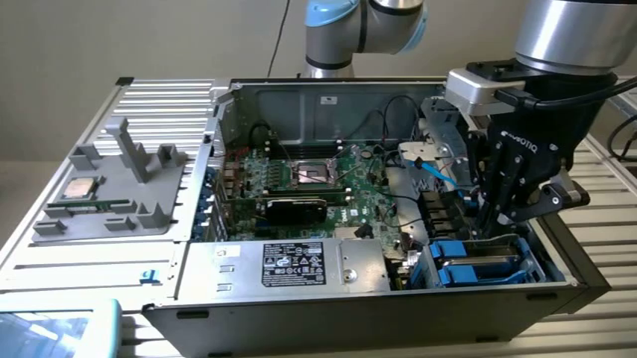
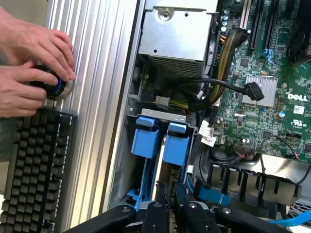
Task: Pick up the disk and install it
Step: 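Insert the first disk wire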
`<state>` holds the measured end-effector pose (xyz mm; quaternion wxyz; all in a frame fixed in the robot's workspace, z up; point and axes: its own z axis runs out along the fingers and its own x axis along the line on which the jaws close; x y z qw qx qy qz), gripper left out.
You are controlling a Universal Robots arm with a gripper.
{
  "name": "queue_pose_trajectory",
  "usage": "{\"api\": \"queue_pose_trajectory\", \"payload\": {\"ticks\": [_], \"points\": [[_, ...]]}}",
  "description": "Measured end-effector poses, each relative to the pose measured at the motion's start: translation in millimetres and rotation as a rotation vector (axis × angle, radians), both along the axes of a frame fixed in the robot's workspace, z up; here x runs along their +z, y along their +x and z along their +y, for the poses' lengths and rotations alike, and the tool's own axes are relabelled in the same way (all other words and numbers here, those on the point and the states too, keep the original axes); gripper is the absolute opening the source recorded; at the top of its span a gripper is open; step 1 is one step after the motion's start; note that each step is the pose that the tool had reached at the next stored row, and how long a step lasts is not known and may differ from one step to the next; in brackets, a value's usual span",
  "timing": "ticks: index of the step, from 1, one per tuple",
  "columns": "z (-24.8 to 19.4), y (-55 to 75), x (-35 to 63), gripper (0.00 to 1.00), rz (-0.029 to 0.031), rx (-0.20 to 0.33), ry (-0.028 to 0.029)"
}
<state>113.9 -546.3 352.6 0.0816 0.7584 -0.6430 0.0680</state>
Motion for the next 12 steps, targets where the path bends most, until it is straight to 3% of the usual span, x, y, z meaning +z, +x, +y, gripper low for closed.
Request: {"api": "queue_pose_trajectory", "payload": {"ticks": [6,12], "points": [[4.0,3.7,-0.2,0.17,0.0014,-0.006,-0.003],[4.4,3.8,-0.2,0.17,0.0015,-0.009,-0.005]]}}
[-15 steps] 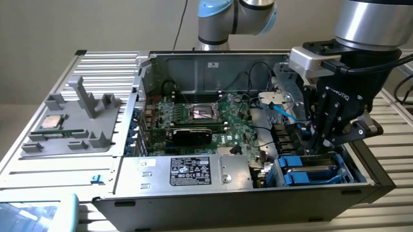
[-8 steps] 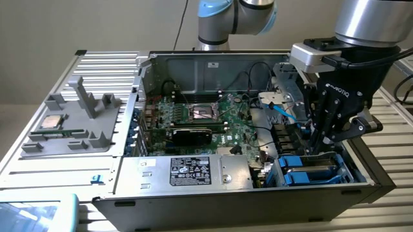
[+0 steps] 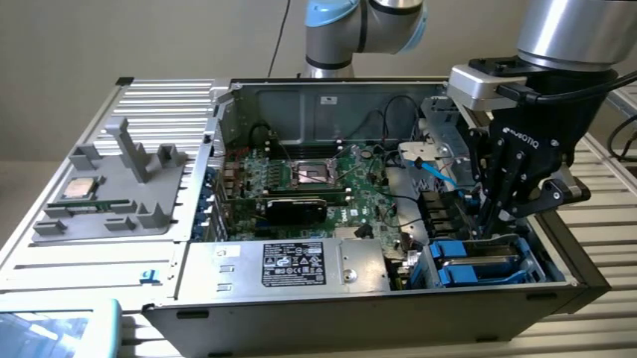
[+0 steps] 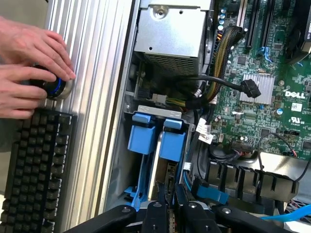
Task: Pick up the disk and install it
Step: 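Insert the first disk wire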
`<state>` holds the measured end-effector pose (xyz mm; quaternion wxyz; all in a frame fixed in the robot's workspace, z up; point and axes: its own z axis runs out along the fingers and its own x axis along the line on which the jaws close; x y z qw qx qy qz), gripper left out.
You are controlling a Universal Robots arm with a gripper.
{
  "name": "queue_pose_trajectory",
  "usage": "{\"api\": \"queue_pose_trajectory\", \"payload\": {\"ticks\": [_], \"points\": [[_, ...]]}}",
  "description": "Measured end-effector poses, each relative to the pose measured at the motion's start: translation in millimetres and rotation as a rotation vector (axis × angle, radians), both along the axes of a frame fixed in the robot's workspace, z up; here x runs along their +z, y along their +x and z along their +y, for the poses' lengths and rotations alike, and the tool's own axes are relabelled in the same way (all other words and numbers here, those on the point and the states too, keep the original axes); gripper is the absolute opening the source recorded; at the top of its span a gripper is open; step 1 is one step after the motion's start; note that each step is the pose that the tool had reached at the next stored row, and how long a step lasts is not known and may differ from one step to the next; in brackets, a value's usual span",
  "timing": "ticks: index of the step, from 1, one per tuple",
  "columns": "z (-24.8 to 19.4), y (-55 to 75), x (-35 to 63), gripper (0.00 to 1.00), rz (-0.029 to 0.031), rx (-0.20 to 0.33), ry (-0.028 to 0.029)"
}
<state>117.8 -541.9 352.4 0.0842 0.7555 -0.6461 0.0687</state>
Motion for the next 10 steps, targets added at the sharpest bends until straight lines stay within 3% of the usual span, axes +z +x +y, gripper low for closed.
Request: {"api": "queue_pose_trajectory", "payload": {"ticks": [3,10], "points": [[0.2,0.0,-0.1,0.17,0.0,0.0,-0.0008],[0.4,0.1,-0.1,0.17,0.0005,-0.002,-0.0144]]}}
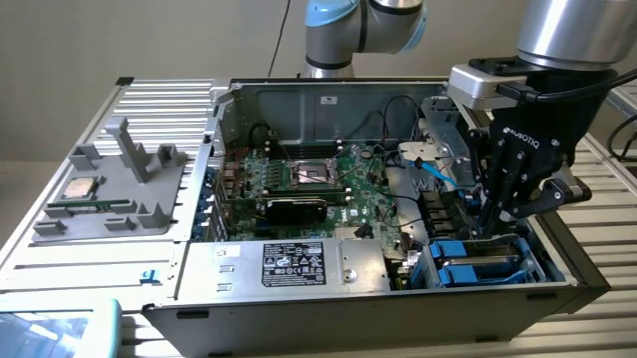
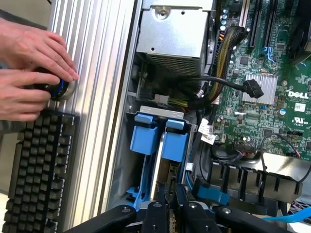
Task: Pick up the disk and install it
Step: 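Insert the first disk wire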
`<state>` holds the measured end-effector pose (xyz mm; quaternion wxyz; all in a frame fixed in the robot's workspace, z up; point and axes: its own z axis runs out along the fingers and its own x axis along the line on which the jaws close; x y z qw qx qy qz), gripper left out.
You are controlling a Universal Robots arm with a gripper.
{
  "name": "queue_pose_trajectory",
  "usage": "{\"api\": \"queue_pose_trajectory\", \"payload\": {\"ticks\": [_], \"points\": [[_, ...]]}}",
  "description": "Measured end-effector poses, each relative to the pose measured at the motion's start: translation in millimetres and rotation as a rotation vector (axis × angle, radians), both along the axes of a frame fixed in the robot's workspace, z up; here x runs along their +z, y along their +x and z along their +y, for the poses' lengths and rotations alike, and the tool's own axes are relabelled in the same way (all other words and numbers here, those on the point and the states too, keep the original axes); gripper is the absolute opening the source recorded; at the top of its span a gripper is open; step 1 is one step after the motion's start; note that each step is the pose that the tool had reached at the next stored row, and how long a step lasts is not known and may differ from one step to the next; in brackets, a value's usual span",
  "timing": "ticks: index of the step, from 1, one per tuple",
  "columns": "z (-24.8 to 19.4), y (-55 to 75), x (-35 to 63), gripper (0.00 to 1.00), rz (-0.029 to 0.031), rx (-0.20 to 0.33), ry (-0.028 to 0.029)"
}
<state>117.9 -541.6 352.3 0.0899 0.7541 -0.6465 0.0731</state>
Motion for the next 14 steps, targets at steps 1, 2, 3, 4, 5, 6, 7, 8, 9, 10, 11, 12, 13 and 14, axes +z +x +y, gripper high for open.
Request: {"api": "queue_pose_trajectory", "payload": {"ticks": [1,2,3,4,5,6,7,8,9,10,11,12,13,14], "points": [[0.1,0.1,0.0,0.17,0.0001,-0.002,-0.0007],[0.1,0.2,-0.2,0.17,0.0006,-0.007,-0.0012],[0.1,0.4,-0.2,0.17,0.0019,-0.012,-0.002],[0.1,0.6,-0.4,0.17,0.0038,-0.015,-0.0026],[0.1,0.8,-0.7,0.17,0.0053,-0.018,-0.003],[0.1,1.2,-0.9,0.17,0.0059,-0.022,-0.003],[0.1,1.5,-1.0,0.17,0.0067,-0.025,-0.0033],[0.1,2.2,-1.2,0.17,0.008,-0.027,-0.0031],[0.1,2.8,-1.3,0.17,0.0099,-0.028,-0.0031],[0.1,3.4,-1.3,0.17,0.0128,-0.029,-0.0033],[0.1,4.0,-1.4,0.17,0.0168,-0.029,-0.0035],[0.1,4.6,-1.4,0.17,0.0225,-0.03,-0.004],[0.1,4.8,-1.4,0.17,0.0295,-0.031,-0.0043],[0.2,4.8,-1.4,0.17,0.0357,-0.033,-0.0046]]}}
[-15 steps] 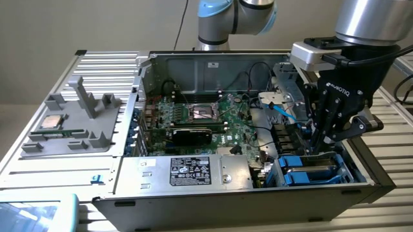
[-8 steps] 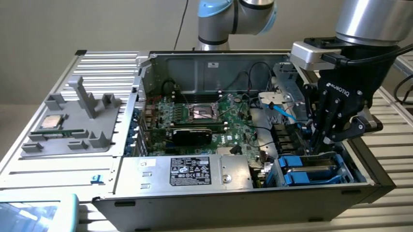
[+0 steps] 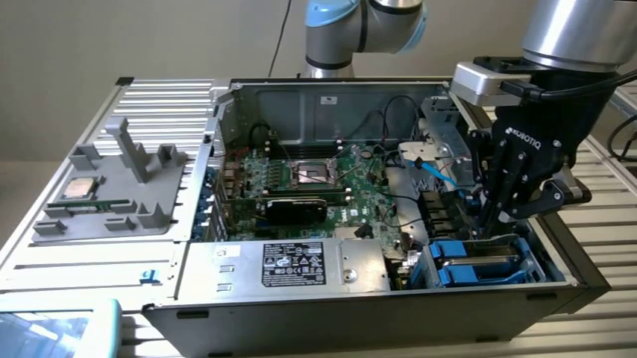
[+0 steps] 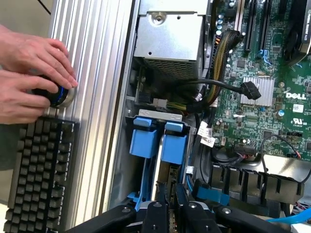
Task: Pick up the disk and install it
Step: 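Insert the first disk wire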
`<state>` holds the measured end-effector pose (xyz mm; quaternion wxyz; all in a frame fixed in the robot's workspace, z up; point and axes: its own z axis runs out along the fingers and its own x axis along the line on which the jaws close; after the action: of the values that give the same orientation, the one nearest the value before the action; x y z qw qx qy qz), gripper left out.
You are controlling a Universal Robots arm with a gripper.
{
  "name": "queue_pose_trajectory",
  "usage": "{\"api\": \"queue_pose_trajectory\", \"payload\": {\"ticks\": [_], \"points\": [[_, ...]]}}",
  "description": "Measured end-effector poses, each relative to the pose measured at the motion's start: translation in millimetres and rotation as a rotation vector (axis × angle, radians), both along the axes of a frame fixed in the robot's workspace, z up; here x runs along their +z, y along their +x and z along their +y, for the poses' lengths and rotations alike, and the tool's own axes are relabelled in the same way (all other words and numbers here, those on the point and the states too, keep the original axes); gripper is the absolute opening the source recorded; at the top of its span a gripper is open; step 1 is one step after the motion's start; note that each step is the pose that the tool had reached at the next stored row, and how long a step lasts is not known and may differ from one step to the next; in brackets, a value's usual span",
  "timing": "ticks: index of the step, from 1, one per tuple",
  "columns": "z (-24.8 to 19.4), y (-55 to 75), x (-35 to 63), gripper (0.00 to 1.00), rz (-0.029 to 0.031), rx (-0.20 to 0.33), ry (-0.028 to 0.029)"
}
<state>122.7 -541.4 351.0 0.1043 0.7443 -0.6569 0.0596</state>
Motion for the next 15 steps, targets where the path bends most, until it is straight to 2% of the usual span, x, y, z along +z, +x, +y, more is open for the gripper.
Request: {"api": "queue_pose_trajectory", "payload": {"ticks": [2,3,15], "points": [[0.0,0.5,-0.1,0.17,0.0126,-0.003,-0.0009],[0.0,1.1,0.0,0.17,0.0145,-0.004,-0.0015],[0.2,3.1,0.0,0.17,0.0162,-0.014,-0.0016]]}}
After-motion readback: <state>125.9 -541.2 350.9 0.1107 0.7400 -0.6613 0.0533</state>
